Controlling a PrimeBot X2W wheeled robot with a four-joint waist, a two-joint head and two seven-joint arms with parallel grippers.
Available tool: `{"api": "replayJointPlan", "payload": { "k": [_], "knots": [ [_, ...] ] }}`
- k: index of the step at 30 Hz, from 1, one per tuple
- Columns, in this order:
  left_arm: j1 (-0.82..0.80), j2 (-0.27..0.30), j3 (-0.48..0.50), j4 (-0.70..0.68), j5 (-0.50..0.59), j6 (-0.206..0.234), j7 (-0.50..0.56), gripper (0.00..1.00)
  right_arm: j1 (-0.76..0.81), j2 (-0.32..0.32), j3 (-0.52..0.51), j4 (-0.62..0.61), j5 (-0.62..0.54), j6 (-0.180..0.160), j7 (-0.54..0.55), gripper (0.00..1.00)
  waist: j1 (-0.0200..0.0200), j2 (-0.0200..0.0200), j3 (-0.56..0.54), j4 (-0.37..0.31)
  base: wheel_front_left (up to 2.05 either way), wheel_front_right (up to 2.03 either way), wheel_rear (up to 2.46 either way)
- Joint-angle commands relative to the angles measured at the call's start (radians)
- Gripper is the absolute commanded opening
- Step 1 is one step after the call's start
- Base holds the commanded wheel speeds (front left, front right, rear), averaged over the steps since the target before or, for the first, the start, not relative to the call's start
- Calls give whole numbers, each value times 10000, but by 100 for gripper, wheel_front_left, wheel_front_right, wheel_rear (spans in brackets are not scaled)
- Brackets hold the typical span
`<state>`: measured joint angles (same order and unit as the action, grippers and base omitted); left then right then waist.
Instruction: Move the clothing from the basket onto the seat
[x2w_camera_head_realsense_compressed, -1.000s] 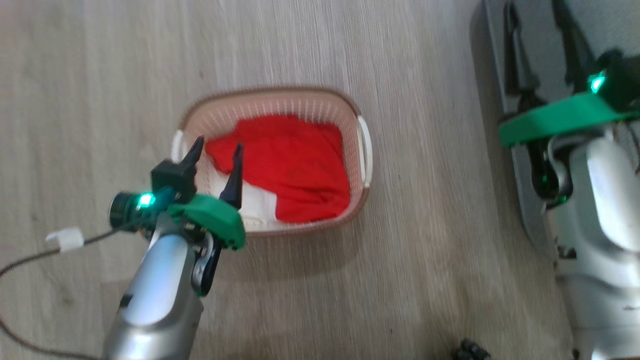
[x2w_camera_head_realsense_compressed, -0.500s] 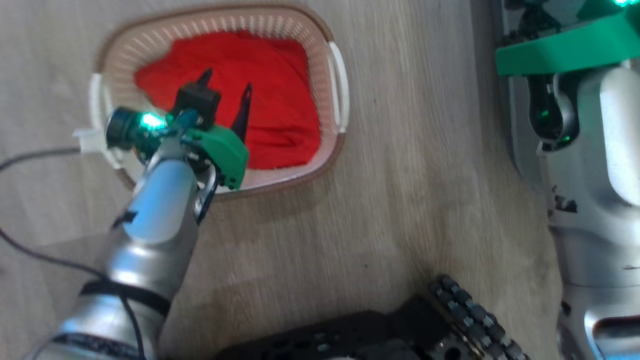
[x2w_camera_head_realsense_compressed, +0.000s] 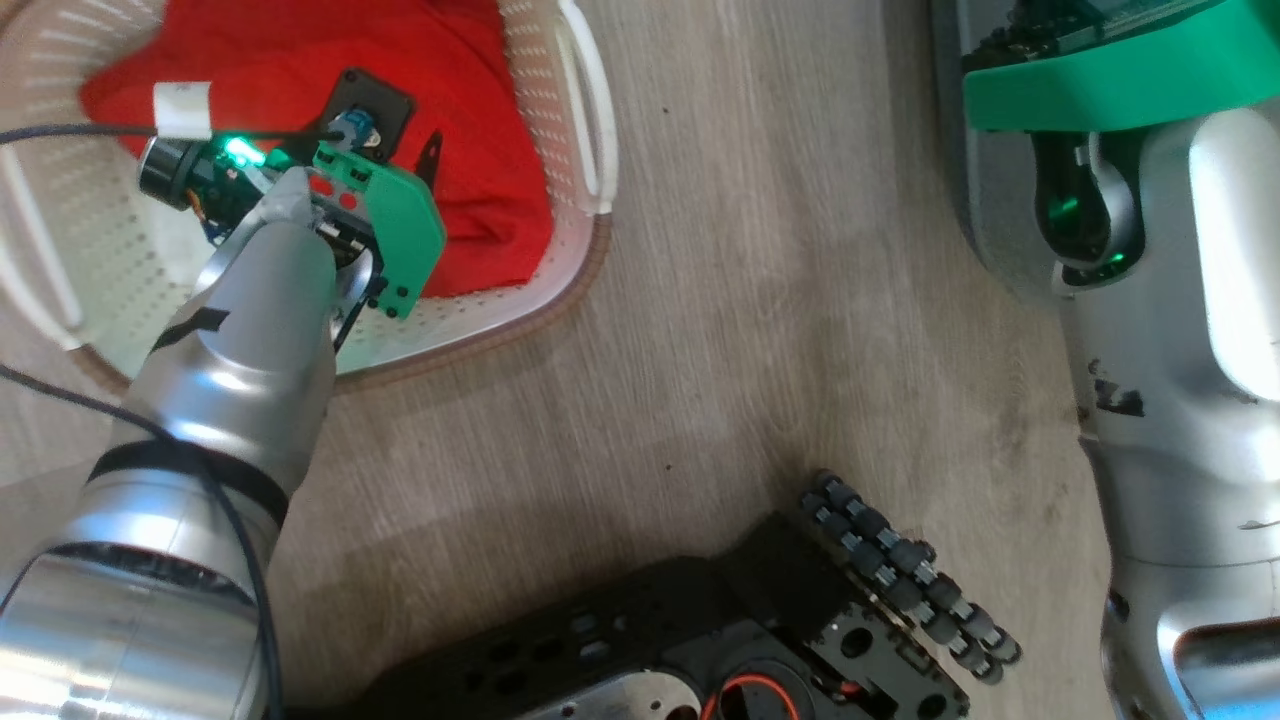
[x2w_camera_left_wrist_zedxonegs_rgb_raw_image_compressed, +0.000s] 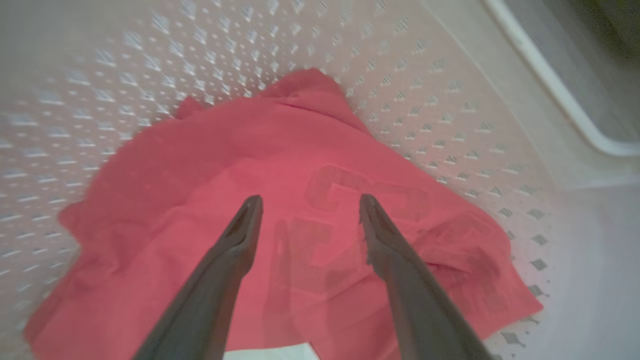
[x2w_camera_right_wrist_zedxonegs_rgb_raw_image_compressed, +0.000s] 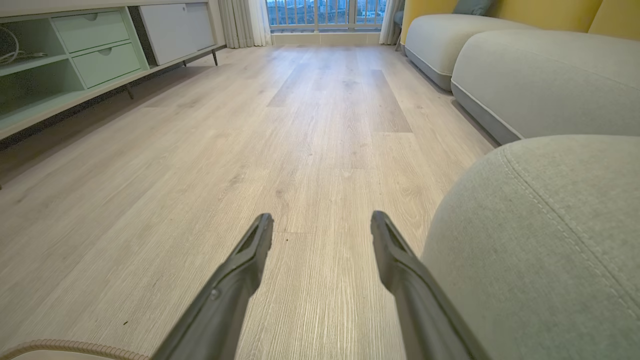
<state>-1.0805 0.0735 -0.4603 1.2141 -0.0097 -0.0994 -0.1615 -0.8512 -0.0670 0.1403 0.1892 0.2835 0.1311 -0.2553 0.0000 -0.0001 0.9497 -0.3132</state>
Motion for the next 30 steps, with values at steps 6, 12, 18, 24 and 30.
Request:
{"api": "replayJointPlan", "payload": {
  "k": [6, 12, 18, 24, 30],
  "knots": [
    [-203, 381, -484, 359, 251, -240, 470, 100, 56, 166, 188, -448, 485, -4, -65, 100, 0, 1, 509, -421, 0, 0, 0],
    [-352, 504, -1411, 551, 735, -301, 798, 100, 160, 166, 86, -486, 531, -4, -65, 100, 0, 1, 698, -422, 0, 0, 0],
    [-491, 575, -2269, 638, 1276, -309, 1101, 100, 292, 167, -43, -544, 514, -4, -65, 100, 0, 1, 827, -370, 0, 0, 0],
    [-688, 764, -3040, 696, 1896, -180, 1522, 100, 415, 167, -130, -656, 522, -4, -65, 100, 0, 1, 926, -346, 0, 0, 0],
    [-759, 780, -3013, 725, 1715, 11, 1737, 22, 423, 167, -127, -709, 587, -4, -65, 100, 0, 1, 911, -338, 0, 0, 0]
  ]
}}
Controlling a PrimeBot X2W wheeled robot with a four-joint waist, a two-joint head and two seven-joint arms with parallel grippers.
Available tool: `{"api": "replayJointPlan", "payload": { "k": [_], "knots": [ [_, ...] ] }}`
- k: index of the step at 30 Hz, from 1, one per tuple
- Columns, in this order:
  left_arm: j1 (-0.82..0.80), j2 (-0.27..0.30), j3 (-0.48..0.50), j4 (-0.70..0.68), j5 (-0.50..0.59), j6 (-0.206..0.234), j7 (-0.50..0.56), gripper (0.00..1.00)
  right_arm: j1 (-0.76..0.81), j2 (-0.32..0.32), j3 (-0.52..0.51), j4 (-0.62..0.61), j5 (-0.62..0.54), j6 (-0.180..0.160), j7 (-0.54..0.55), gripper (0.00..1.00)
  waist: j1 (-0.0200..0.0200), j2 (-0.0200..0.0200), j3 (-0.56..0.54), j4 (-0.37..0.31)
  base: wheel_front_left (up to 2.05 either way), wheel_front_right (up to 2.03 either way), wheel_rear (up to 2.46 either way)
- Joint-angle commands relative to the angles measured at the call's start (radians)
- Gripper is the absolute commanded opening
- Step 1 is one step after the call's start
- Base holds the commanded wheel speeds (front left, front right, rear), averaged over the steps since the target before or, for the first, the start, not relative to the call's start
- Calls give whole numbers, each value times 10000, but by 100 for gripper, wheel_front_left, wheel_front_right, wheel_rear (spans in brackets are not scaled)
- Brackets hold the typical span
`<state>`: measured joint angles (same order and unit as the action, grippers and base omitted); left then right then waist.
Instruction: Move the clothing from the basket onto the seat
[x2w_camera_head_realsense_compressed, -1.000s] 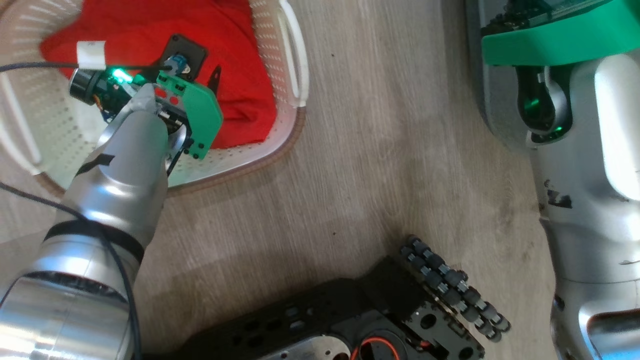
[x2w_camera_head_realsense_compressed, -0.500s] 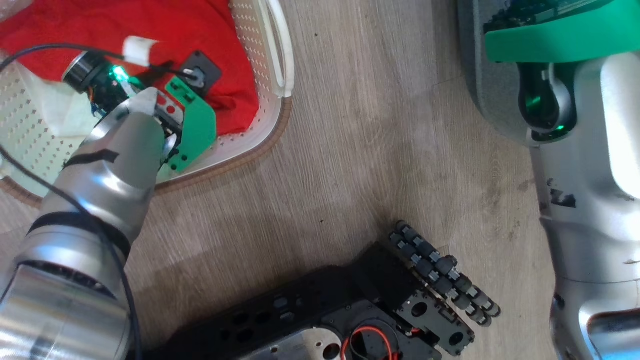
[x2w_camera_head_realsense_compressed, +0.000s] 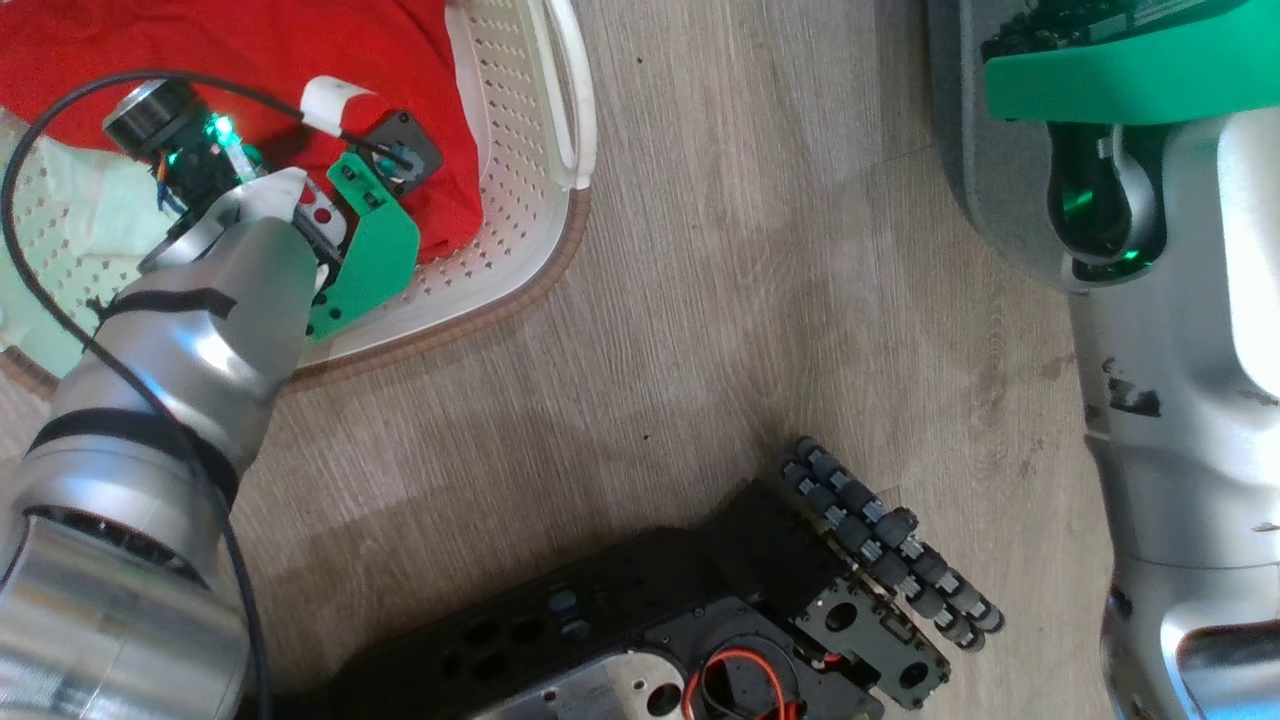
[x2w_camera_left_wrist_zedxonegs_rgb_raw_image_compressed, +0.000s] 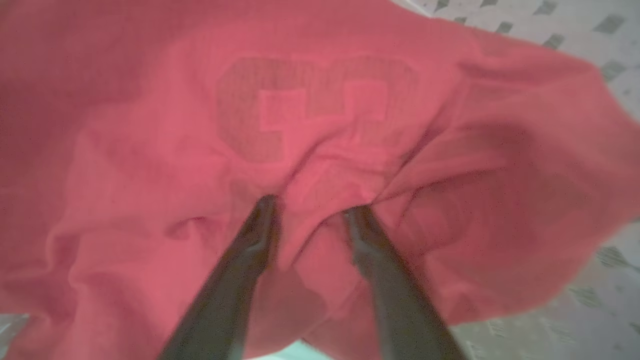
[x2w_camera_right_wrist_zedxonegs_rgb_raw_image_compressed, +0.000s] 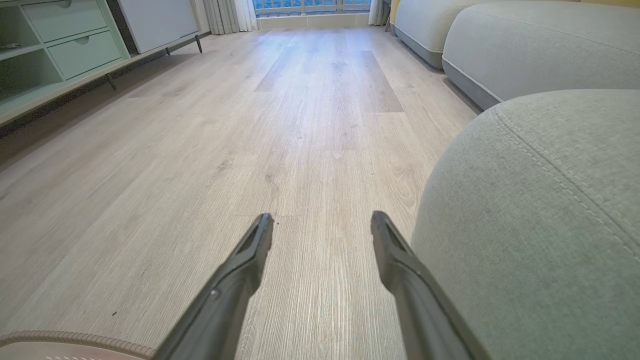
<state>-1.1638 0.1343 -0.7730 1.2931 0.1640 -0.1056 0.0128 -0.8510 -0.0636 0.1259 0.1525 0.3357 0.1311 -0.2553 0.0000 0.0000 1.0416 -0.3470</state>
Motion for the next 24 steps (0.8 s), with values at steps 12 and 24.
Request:
{"api": "replayJointPlan", "payload": {
  "k": [12, 24],
  "knots": [
    [296, -232, 1006, -134, -1347, 283, -1522, 0, 234, 133, -28, -8, -99, -4, -65, 100, 0, 0, -853, 191, 0, 0, 0],
    [1169, -803, 1852, -554, -2964, 121, -2631, 0, 1042, 128, -614, 734, -962, -4, -65, 100, 0, 0, -2941, 1427, 0, 0, 0]
  ]
}}
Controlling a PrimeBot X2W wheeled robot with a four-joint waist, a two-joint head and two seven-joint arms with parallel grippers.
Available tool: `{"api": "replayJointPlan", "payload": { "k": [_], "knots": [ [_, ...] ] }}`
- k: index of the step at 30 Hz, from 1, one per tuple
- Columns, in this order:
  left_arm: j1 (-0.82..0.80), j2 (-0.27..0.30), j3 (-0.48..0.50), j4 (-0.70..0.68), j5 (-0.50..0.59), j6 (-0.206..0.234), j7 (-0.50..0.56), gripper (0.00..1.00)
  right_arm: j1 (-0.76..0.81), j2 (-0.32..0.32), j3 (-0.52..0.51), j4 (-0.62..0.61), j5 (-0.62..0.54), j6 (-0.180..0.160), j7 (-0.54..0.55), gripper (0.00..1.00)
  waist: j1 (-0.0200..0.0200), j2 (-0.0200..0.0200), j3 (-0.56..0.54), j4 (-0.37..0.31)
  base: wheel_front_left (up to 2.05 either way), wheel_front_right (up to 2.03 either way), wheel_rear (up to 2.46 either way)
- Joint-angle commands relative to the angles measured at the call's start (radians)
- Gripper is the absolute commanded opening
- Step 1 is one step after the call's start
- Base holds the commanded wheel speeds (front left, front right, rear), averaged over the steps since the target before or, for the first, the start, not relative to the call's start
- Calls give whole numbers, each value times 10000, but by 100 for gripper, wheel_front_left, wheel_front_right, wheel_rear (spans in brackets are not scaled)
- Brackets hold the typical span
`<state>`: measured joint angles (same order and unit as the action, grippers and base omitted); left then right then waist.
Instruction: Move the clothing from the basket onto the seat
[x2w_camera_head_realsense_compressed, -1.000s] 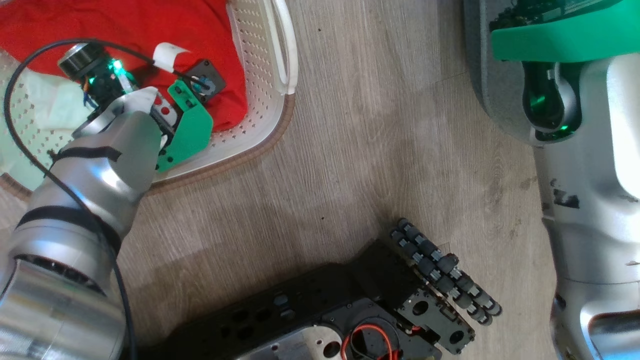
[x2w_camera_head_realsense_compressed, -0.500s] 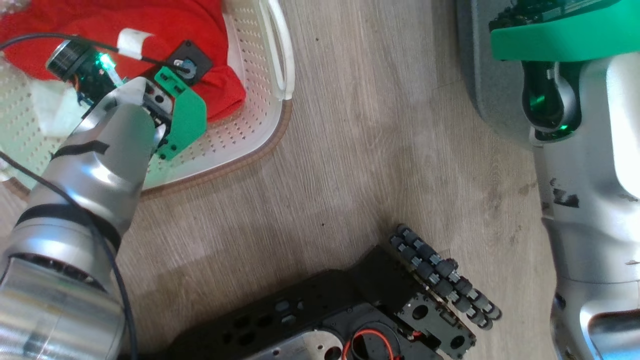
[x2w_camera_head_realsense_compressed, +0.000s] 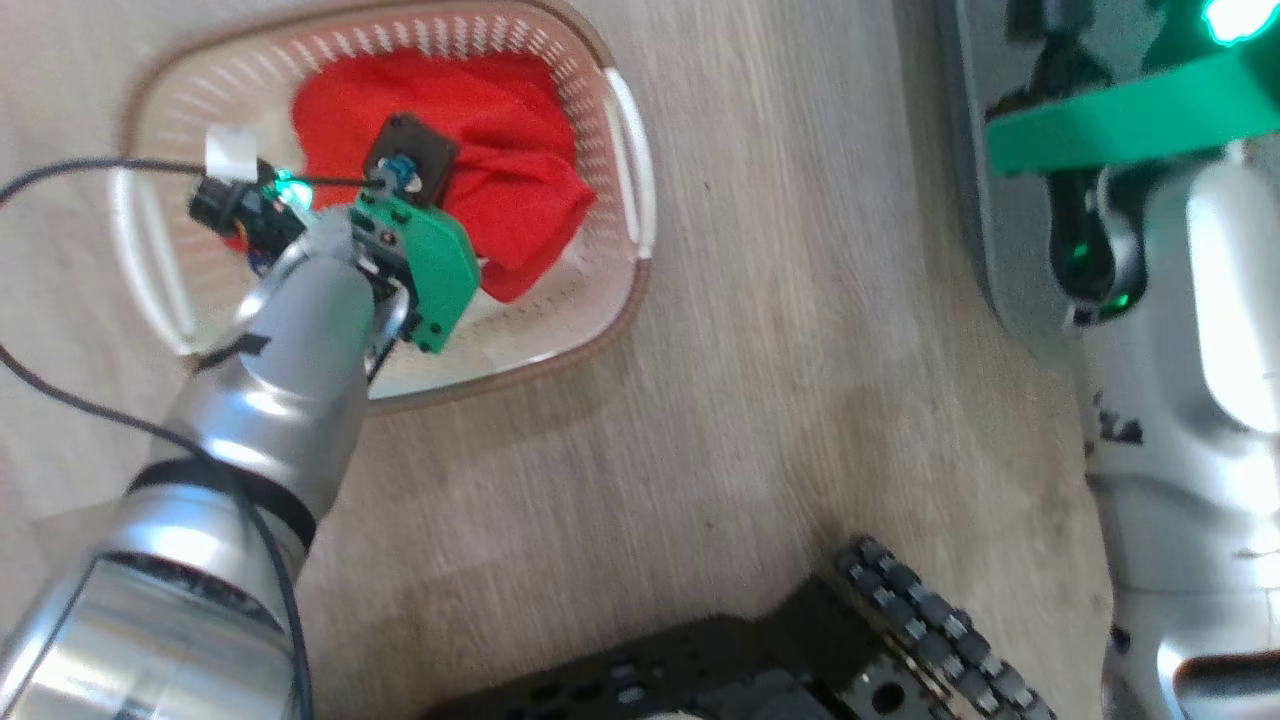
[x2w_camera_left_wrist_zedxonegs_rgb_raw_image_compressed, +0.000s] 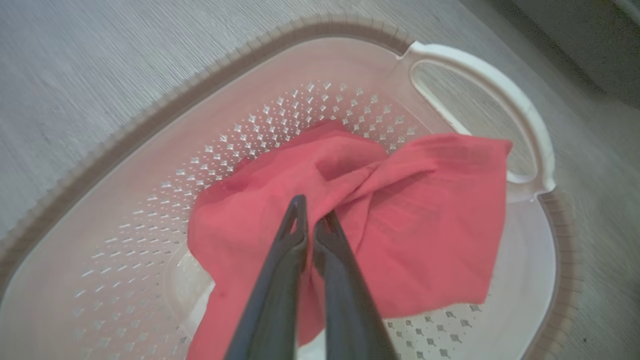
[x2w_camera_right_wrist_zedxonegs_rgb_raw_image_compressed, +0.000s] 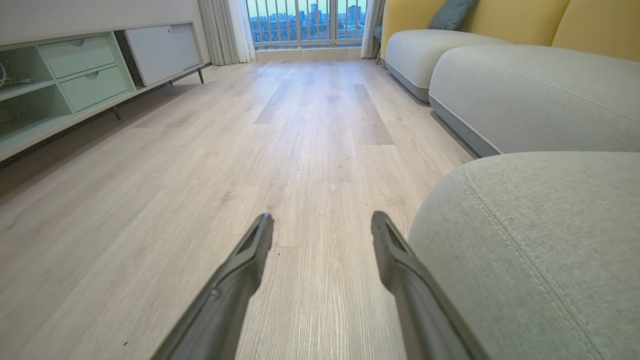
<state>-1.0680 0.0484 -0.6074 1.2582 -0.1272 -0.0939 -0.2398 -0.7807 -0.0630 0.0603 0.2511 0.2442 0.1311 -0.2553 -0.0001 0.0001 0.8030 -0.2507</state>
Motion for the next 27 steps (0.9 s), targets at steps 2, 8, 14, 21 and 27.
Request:
{"api": "replayJointPlan", "payload": {
  "k": [2, 8, 14, 21, 27],
  "knots": [
    [400, 37, 259, -366, -271, -13, -161, 0, 516, 95, 12, -107, -82, -4, -65, 100, 1, -1, -917, 638, 0, 0, 0],
    [940, 23, 477, -1172, -999, -39, -212, 0, 952, -30, 30, 244, -98, -4, -65, 100, 1, -1, -1840, 962, 0, 0, 0],
    [1660, 20, 745, -2497, -1762, 169, -217, 0, 1522, -211, 160, 698, -72, -4, -65, 100, 1, -1, -2977, 1298, 0, 0, 0],
    [2326, 19, 1110, -4022, -2256, 412, -218, 0, 2249, -379, 293, 1181, 20, -4, -65, 100, 1, -1, -4352, 1658, 0, 0, 0],
    [2779, 19, 1397, -5020, -2430, 518, -219, 0, 2755, -468, 280, 1482, 42, -4, -65, 100, 1, -1, -5246, 1817, 0, 0, 0]
  ]
}}
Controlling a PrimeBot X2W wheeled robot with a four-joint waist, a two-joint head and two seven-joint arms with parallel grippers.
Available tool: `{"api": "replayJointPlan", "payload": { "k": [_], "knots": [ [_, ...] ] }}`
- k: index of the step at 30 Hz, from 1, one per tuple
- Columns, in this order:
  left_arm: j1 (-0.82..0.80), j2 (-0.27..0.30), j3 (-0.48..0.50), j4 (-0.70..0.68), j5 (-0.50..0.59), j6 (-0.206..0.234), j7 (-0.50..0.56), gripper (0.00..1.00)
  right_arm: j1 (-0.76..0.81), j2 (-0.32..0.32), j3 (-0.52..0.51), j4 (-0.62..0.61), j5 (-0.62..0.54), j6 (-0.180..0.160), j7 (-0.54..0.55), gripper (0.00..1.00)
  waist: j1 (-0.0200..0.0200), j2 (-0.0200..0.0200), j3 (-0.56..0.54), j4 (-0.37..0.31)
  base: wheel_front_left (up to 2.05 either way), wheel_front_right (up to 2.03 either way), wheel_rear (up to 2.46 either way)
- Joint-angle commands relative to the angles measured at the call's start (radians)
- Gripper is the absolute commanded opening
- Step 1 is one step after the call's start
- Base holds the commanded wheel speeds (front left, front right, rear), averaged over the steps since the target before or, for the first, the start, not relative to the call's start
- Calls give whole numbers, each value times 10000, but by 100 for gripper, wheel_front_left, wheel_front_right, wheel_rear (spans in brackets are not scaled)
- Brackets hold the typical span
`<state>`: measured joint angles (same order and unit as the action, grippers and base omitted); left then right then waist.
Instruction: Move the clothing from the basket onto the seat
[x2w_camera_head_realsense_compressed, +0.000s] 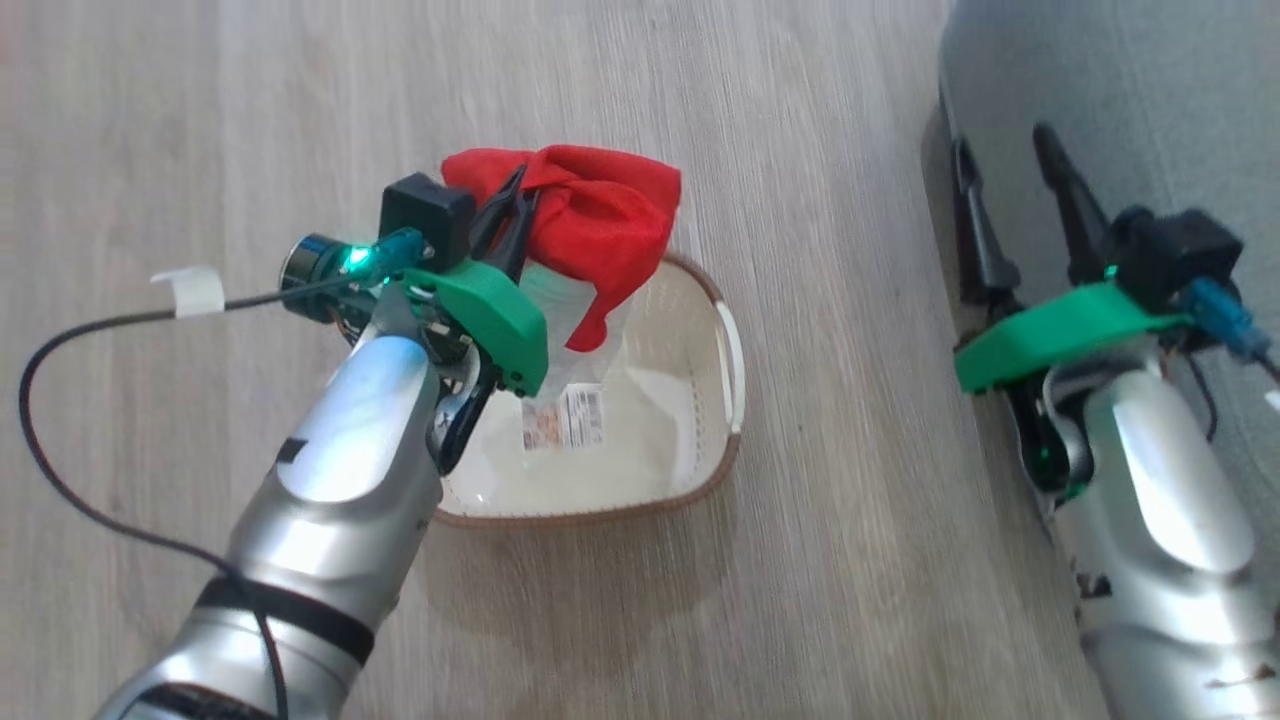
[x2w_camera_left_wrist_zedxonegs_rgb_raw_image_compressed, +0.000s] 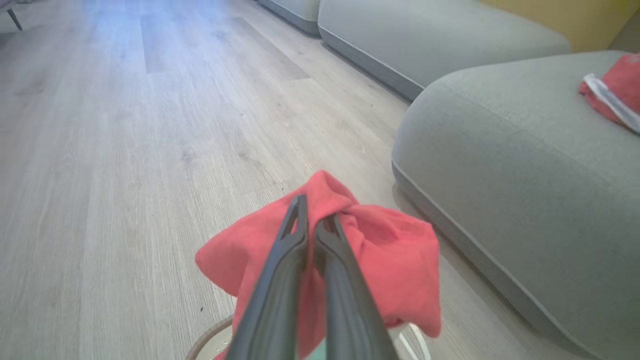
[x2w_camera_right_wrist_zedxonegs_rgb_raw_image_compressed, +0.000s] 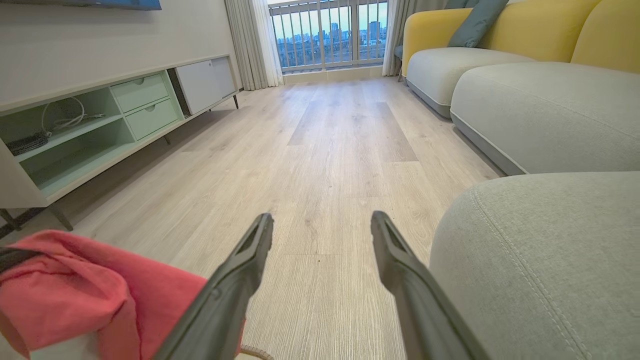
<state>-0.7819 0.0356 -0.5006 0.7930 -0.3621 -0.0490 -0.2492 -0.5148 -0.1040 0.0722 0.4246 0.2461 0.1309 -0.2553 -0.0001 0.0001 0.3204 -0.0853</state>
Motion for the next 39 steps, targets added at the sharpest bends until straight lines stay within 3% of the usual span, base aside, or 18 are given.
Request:
{"api": "replayJointPlan", "payload": {
  "k": [1, 21, 39],
  "knots": [
    [-14, 147, 351, -512, -121, 81, -125, 0, 186, -48, 163, -206, 16, -2, -65, 100, 1, -1, -555, 172, 0, 0, 0],
    [176, 147, 339, -3338, -179, 229, -126, 0, 1521, 186, 235, 314, 108, -2, -65, 100, 1, -1, -2497, 120, 0, 0, 0],
    [84, 372, 131, -4870, -28, 461, 186, 0, 1731, 205, 781, 6, 360, -2, -65, 100, 1, -1, -2642, 99, 0, 0, 0]
  ]
}}
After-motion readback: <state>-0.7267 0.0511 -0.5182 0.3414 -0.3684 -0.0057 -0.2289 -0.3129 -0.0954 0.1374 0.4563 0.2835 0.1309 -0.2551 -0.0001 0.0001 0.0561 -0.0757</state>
